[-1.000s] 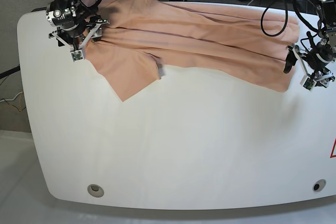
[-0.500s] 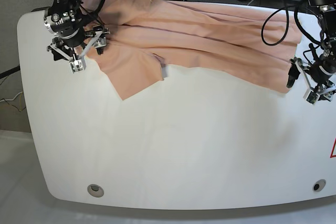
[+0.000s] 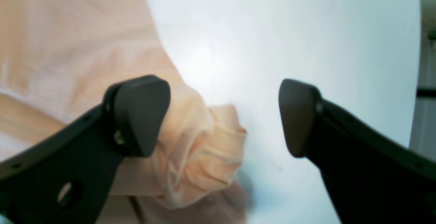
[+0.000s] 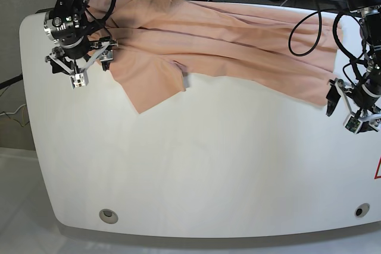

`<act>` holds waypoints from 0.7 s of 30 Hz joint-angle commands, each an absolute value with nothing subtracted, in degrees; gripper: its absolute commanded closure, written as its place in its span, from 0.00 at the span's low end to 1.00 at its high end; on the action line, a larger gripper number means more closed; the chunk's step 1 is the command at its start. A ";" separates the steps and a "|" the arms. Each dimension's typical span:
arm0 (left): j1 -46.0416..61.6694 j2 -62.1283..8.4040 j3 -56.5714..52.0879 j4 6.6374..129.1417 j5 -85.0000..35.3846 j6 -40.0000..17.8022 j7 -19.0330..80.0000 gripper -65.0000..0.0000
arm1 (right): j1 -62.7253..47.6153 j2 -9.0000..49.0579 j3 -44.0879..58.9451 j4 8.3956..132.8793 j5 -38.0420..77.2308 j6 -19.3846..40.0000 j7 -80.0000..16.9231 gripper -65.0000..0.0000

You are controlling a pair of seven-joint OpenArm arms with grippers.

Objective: Fold the T-shirt properly
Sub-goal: 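Lower the folded hem and open both grippers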

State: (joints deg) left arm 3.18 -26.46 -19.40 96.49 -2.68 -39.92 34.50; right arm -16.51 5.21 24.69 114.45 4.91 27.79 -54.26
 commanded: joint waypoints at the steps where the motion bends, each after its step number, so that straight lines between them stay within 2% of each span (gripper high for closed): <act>1: 5.14 -26.86 -19.65 99.91 -1.27 -40.00 33.54 0.20 | -17.27 5.41 27.03 115.82 9.80 27.82 -53.14 0.25; 11: 8.92 -25.10 -20.00 104.66 0.48 -40.00 33.54 0.20 | -22.02 7.96 35.74 115.82 27.47 27.74 -51.56 0.36; 17: 11.56 -24.40 -20.00 104.75 0.40 -40.00 33.54 0.20 | -25.45 9.45 35.56 115.82 31.16 27.74 -51.56 0.44; 21: 13.05 -22.46 -20.18 104.84 0.40 -40.00 33.54 0.22 | -27.47 9.45 35.56 115.82 32.48 27.74 -51.56 0.54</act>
State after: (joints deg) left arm 13.15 -22.72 -19.73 103.72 0.99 -40.36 34.74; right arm -26.68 8.71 35.18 114.65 31.51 27.57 -52.73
